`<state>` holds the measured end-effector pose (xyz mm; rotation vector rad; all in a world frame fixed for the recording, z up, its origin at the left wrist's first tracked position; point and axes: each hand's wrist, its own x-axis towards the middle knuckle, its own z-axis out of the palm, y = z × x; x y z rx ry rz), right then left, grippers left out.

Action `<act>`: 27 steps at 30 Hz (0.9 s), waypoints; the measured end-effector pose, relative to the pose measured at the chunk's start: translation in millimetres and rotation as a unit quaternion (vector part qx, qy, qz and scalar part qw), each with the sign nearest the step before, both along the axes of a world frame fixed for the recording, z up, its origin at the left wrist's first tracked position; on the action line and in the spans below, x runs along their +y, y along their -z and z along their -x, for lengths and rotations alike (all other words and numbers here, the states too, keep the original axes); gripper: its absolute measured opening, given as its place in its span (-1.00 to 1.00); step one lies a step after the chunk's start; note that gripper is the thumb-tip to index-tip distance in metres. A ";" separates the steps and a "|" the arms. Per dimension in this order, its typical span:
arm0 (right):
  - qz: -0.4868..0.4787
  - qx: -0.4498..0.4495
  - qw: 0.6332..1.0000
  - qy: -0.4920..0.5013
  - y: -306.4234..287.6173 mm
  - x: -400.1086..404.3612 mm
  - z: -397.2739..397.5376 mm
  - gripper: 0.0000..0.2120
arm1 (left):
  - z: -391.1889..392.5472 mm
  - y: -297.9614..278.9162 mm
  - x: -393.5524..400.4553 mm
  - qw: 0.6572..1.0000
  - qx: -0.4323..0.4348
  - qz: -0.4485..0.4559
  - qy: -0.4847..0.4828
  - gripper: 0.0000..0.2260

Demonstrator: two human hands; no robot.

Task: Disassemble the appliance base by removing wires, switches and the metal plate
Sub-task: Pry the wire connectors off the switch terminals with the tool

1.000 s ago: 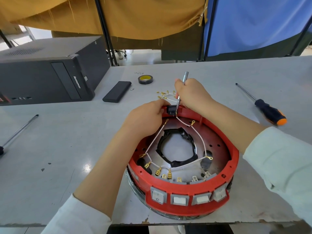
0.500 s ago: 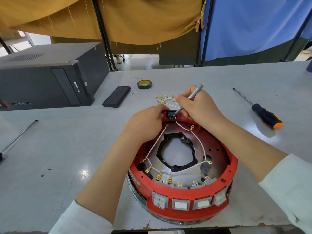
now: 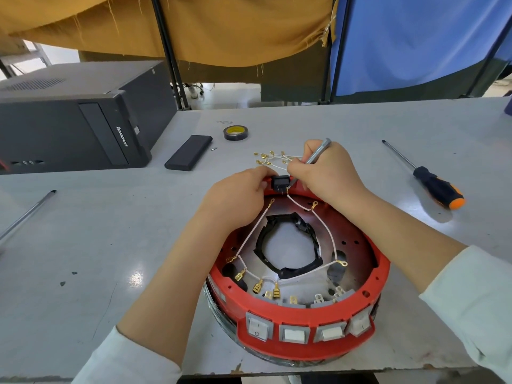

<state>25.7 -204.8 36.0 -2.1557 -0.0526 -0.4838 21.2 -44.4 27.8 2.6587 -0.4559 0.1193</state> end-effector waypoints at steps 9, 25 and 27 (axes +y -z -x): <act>0.037 -0.009 0.999 -0.028 0.9 0.8 0.9 -0.71 | -0.1 -0.2 -0.9 1.000 0.001 -0.004 -0.002 -0.69; 0.022 0.008 0.999 -0.036 -0.7 0.2 -2.0 -0.66 | 0.7 -1.3 0.6 1.000 0.003 -0.008 -0.002 -0.70; 0.017 0.006 0.999 -0.037 -0.5 0.0 -1.6 -0.64 | 0.7 -1.2 0.5 1.000 0.003 -0.010 -0.003 -0.70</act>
